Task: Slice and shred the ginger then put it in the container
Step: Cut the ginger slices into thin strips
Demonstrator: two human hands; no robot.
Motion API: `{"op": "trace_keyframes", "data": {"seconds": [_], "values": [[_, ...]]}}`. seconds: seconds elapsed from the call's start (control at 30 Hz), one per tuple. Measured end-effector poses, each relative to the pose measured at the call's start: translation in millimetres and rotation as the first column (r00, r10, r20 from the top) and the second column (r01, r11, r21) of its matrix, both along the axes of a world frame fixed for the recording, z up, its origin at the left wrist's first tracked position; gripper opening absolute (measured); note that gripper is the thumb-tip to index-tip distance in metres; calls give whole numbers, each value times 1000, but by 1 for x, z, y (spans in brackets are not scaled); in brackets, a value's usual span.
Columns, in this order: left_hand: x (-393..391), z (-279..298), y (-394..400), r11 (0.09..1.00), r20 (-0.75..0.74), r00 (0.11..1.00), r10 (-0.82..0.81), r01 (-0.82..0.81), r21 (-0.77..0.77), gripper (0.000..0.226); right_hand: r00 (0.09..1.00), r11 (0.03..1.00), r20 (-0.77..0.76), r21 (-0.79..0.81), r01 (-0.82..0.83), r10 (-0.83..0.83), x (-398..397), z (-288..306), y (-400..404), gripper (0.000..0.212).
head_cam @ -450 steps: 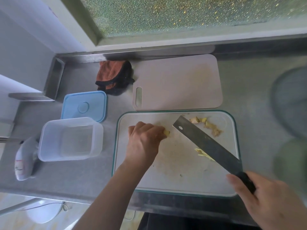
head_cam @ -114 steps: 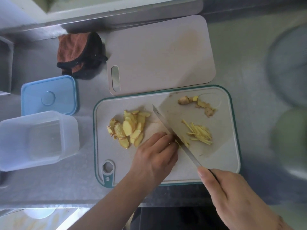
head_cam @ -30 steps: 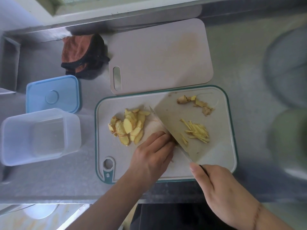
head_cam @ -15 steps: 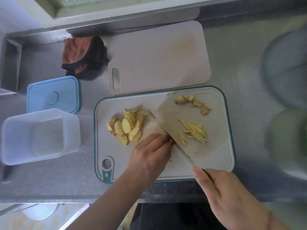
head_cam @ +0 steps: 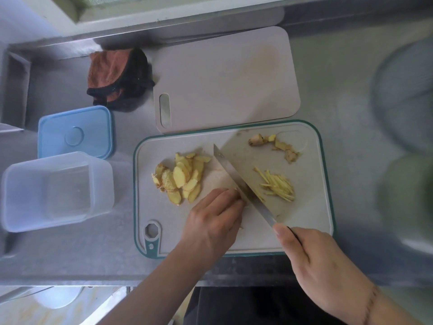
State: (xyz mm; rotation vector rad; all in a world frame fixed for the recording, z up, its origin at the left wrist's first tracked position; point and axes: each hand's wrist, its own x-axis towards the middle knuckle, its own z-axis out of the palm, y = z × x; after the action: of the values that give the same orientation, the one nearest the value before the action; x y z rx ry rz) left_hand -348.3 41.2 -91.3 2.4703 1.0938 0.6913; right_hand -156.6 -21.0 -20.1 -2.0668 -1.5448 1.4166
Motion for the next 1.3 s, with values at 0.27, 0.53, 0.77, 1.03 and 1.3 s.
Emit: {"op": "trace_keyframes", "data": {"seconds": [0.27, 0.53, 0.77, 1.03, 1.3], "values": [[0, 2, 1, 999, -15, 1000, 14, -14, -41, 10, 999, 999, -29, -49, 19, -20, -4, 16, -4, 56], [1, 2, 2, 1000, 9, 1000, 14, -14, -27, 9, 999, 997, -29, -82, 10, -12, -6, 14, -7, 60], [-1, 4, 2, 1000, 3, 1000, -1, 1, -27, 7, 1000, 999, 3, -37, 23, -23, 1, 4, -2, 61], [0, 5, 1, 998, 38, 998, 46, -45, -37, 5, 999, 999, -47, -35, 10, -11, -2, 16, -5, 59], [-2, 1, 2, 1000, 44, 999, 17, -17, -3, 6, 1000, 998, -5, -54, 21, -21, -4, 15, -13, 67]]}}
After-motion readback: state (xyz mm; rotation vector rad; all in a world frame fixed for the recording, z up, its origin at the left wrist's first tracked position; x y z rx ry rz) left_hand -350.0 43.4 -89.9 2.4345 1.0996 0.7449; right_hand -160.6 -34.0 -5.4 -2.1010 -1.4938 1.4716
